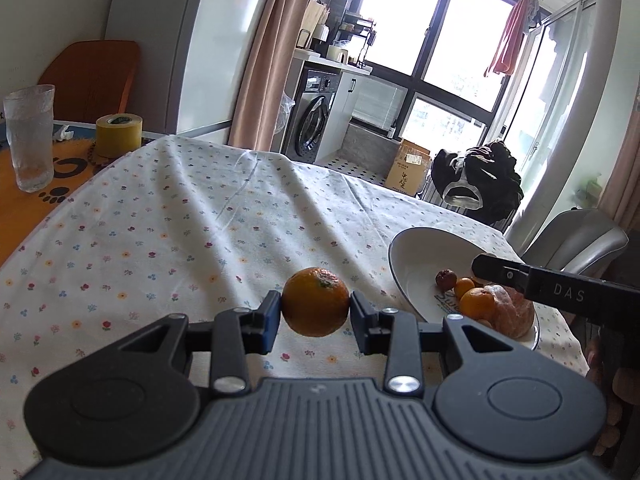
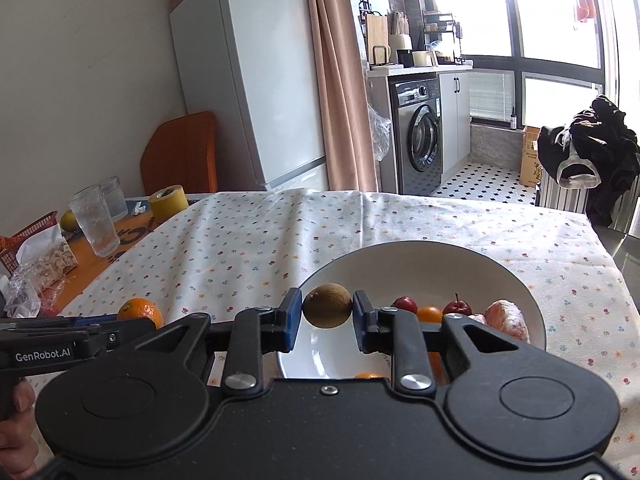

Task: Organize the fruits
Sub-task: 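Drop the kiwi into the bowl with the right gripper while the left carries the orange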

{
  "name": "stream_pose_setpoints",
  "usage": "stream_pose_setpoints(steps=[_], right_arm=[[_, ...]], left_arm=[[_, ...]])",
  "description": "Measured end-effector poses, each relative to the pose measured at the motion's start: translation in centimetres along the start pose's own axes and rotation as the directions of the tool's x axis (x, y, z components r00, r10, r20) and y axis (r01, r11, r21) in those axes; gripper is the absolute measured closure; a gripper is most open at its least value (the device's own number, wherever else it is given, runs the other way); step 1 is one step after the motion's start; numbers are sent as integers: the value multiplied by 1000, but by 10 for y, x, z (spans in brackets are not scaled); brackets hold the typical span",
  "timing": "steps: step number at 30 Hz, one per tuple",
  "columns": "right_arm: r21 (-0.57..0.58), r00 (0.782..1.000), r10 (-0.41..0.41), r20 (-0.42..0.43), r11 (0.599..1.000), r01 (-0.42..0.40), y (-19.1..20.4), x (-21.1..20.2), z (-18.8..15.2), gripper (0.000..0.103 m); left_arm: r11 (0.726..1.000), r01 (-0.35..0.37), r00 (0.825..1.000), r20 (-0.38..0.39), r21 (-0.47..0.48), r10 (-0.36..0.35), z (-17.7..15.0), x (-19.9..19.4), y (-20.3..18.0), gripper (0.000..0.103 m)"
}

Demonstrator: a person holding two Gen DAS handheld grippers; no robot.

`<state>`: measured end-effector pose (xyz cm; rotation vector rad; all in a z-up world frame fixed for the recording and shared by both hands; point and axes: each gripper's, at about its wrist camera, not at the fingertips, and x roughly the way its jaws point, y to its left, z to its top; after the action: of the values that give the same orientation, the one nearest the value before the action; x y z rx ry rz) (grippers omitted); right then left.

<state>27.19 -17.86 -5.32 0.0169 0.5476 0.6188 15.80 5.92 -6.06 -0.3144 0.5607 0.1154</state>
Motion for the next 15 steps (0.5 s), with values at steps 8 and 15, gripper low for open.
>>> stream_pose_setpoints(steps=[8, 15], right_arm=[[28, 1000, 16, 8, 999, -16, -17, 1, -1, 72], [98, 1000, -15, 19, 995, 13, -46, -8, -7, 69]], left_arm=[[1000, -2, 1000, -13, 15, 2, 2, 10, -11, 67], [999, 19, 1000, -23, 47, -18, 5, 22, -29, 67]])
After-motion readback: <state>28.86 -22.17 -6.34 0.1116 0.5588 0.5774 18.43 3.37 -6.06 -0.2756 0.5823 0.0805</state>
